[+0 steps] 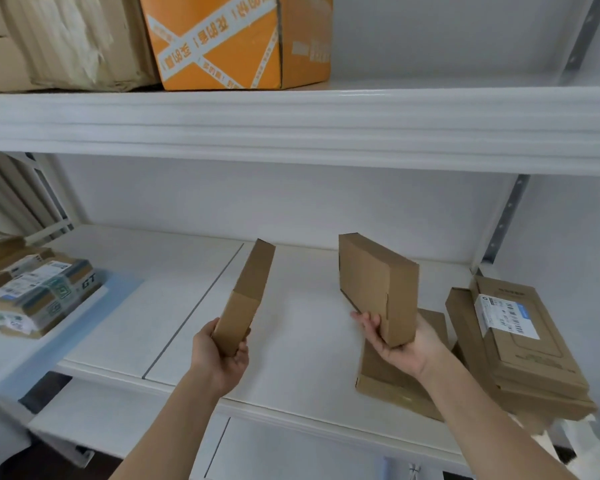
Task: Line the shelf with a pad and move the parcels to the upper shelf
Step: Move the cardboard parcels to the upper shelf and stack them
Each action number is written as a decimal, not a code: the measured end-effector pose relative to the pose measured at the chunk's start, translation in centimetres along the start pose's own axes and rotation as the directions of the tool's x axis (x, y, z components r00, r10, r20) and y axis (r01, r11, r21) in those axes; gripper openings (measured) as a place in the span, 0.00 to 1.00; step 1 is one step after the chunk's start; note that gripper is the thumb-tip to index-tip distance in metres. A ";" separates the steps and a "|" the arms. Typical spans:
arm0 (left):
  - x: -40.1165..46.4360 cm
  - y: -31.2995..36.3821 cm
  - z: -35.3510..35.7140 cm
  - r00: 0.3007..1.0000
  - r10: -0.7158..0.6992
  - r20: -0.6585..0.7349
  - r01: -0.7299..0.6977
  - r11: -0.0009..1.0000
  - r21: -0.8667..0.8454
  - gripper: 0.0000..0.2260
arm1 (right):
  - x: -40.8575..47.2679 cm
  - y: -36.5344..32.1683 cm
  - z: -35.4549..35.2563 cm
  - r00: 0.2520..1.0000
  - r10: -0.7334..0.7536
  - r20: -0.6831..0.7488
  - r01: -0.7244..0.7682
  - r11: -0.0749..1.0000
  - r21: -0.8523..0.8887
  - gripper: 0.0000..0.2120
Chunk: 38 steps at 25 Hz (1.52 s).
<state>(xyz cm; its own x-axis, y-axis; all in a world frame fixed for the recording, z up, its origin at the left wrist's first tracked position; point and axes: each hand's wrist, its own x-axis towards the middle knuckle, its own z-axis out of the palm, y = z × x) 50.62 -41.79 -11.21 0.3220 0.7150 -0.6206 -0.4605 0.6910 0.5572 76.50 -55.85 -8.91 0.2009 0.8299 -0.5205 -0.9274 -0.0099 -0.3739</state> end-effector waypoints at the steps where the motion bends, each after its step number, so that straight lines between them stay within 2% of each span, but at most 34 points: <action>1: -0.2 0.0 -0.3 1.000 -0.008 0.018 0.008 1.000 0.005 0.17 | -0.2 0.5 -0.5 0.997 0.053 0.062 -0.056 0.998 0.042 0.26; 4: -1.3 0.0 -1.2 0.996 -0.023 0.089 0.022 1.000 0.017 0.20 | -0.9 1.6 -1.4 0.973 0.163 0.165 -0.156 0.986 -0.054 0.31; 7: -3.1 0.1 -1.9 0.988 -0.015 0.154 0.010 0.999 0.035 0.21 | -2.9 1.9 -0.9 0.960 0.160 0.229 -0.122 0.977 -0.173 0.29; 10: -4.8 0.5 -2.8 0.979 -0.012 0.203 -0.003 0.998 0.070 0.21 | -4.7 2.5 0.0 0.954 0.170 0.248 -0.093 0.951 -0.294 0.26; 15: -9.3 2.1 -6.9 0.971 0.064 0.228 -0.078 0.996 0.053 0.20 | -8.3 8.6 1.3 0.957 0.180 0.225 -0.057 0.884 -0.464 0.27; 16: -10.2 2.4 -7.8 0.970 0.081 0.227 -0.092 0.995 0.036 0.20 | -8.7 9.6 1.4 0.953 0.179 0.243 -0.037 0.868 -0.495 0.29; 19: -13.2 4.1 -11.1 0.956 0.132 0.262 -0.136 0.991 -0.002 0.20 | -10.0 11.9 1.4 0.919 0.182 0.348 0.049 0.827 -0.561 0.44; 22: -15.9 5.3 -13.7 0.923 0.214 0.320 -0.205 0.977 -0.064 0.19 | -10.9 13.6 2.6 0.876 0.175 0.450 0.156 0.781 -0.605 0.47; 25: -18.5 6.5 -15.0 0.854 0.338 0.396 -0.302 0.941 -0.150 0.17 | -11.4 15.6 5.1 0.843 0.121 0.524 0.234 0.795 -0.560 0.51; 29: -21.5 8.7 -15.6 0.775 0.448 0.445 -0.394 0.894 -0.214 0.13 | -14.1 16.8 8.5 0.802 -0.055 0.594 0.398 0.792 -0.463 0.52; 30: -22.0 9.4 -15.6 0.762 0.456 0.460 -0.404 0.890 -0.213 0.14 | -15.1 16.5 9.3 0.784 -0.130 0.607 0.445 0.800 -0.403 0.49; 32: -22.9 10.5 -14.7 0.735 0.465 0.493 -0.429 0.883 -0.193 0.19 | -17.1 15.5 11.1 0.717 -0.333 0.613 0.582 0.770 -0.262 0.37; 35: -24.4 11.5 -11.8 0.681 0.476 0.557 -0.471 0.867 -0.165 0.23 | -20.0 13.1 13.7 0.563 -0.603 0.565 0.780 0.613 -0.124 0.26; 38: -26.0 12.0 -8.3 0.623 0.472 0.624 -0.526 0.843 -0.113 0.26 | -22.4 10.6 15.7 0.409 -0.779 0.476 0.904 0.418 -0.092 0.25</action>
<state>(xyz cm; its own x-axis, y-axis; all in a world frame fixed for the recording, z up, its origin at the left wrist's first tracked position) 29.82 -52.96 7.03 0.4988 0.8381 0.2207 -0.6511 0.1943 0.7338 57.22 -65.75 10.86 0.6543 0.6124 0.4437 -0.1771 0.6944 -0.6974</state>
